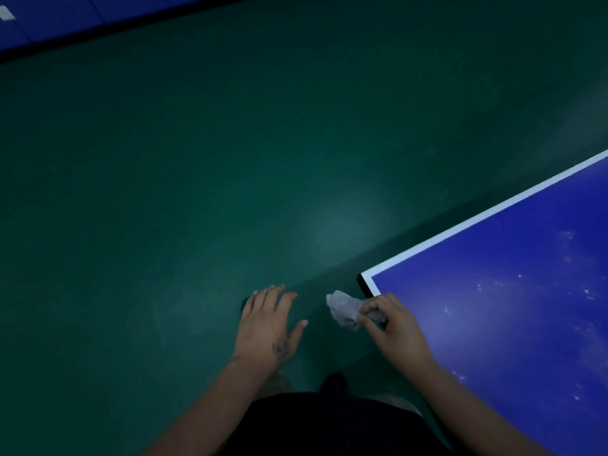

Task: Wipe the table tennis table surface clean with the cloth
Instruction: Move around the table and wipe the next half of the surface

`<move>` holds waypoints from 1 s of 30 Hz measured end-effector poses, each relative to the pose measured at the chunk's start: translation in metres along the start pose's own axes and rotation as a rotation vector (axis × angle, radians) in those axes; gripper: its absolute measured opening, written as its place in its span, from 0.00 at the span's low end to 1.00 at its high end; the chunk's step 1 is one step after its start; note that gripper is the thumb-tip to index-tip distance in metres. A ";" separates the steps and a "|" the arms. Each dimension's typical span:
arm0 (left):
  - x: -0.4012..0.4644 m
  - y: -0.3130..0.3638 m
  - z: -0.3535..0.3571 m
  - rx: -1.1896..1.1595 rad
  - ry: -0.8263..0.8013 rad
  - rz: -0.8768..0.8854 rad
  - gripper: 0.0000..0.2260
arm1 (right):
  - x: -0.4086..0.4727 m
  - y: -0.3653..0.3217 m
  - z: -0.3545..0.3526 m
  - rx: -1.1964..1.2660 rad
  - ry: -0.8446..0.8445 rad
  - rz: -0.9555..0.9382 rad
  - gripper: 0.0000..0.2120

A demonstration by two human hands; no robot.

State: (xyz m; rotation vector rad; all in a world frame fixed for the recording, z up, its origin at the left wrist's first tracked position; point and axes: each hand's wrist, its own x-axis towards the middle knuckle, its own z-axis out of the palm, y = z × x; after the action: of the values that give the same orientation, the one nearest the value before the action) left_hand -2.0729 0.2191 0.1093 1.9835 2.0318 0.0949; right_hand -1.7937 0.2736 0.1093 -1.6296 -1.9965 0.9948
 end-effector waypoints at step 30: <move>0.511 -0.089 -0.109 0.104 -0.091 0.447 0.26 | 0.386 -0.024 -0.032 0.130 0.357 0.358 0.13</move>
State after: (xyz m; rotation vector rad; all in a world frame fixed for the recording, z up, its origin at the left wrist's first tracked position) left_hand -2.1885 0.7366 0.1058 2.4267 1.5350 -0.0074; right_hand -1.8882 0.6500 0.0928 -1.9708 -1.4125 0.8528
